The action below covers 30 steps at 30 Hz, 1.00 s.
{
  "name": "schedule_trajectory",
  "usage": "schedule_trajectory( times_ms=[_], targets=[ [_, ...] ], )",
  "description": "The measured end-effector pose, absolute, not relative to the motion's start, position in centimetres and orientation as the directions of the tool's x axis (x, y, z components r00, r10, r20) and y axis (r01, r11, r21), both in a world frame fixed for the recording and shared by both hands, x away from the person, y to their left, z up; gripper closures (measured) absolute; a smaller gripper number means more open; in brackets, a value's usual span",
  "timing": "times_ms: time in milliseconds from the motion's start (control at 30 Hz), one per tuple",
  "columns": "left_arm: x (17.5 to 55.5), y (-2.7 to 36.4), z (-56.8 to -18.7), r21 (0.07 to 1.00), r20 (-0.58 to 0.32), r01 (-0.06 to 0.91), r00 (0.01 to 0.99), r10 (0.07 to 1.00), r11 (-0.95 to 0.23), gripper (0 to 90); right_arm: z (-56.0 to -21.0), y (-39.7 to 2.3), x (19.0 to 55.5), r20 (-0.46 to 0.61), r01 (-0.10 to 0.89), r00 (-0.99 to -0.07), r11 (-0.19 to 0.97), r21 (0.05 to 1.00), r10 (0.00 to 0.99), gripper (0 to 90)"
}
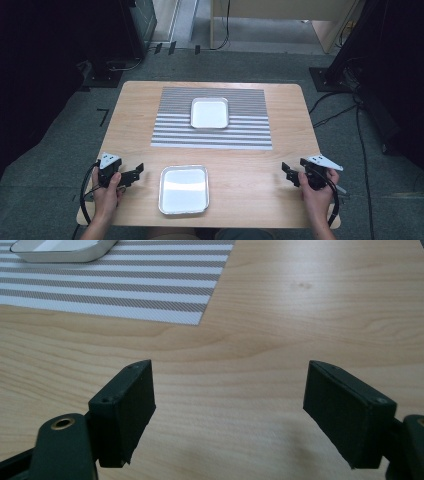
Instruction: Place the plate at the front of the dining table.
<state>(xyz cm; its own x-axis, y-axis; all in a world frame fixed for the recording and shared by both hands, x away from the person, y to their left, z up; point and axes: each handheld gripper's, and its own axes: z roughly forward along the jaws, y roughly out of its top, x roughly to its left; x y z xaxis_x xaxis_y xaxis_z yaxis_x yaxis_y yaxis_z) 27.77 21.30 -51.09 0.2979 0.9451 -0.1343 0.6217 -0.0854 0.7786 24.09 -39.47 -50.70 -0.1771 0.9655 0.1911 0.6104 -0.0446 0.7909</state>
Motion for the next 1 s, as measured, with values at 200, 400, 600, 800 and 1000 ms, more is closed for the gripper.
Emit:
schedule_trajectory(
  times_ms=[200,400,600,800,1000],
  targets=[
    [26.9,22.1,-51.2,0.775,-0.099,0.621,0.297,0.95,-0.113,8.4,-51.3,-40.9,22.8,0.188,0.616,-0.153,-0.055,0.786,0.97,20.7],
    [26.2,23.0,-51.4,0.769,-0.083,0.626,0.302,0.95,-0.132,8.4,-51.4,-42.0,21.7,0.176,0.619,-0.129,-0.06,0.783,0.976,20.7],
    [25.7,23.6,-51.5,0.757,-0.087,0.637,0.314,0.945,-0.142,8.4,-52.0,-43.0,20.6,0.174,0.63,-0.113,-0.065,0.774,0.978,20.6],
    [24.8,24.0,-51.7,0.749,-0.054,0.638,0.328,0.943,-0.178,8.4,-52.3,-43.8,19.5,0.171,0.637,-0.094,-0.072,0.767,0.981,20.5],
    [24.1,24.4,-51.8,0.739,-0.033,0.644,0.327,0.944,-0.197,8.4,-52.4,-43.6,19.3,0.154,0.656,-0.103,-0.049,0.753,0.983,19.4]
  ],
)
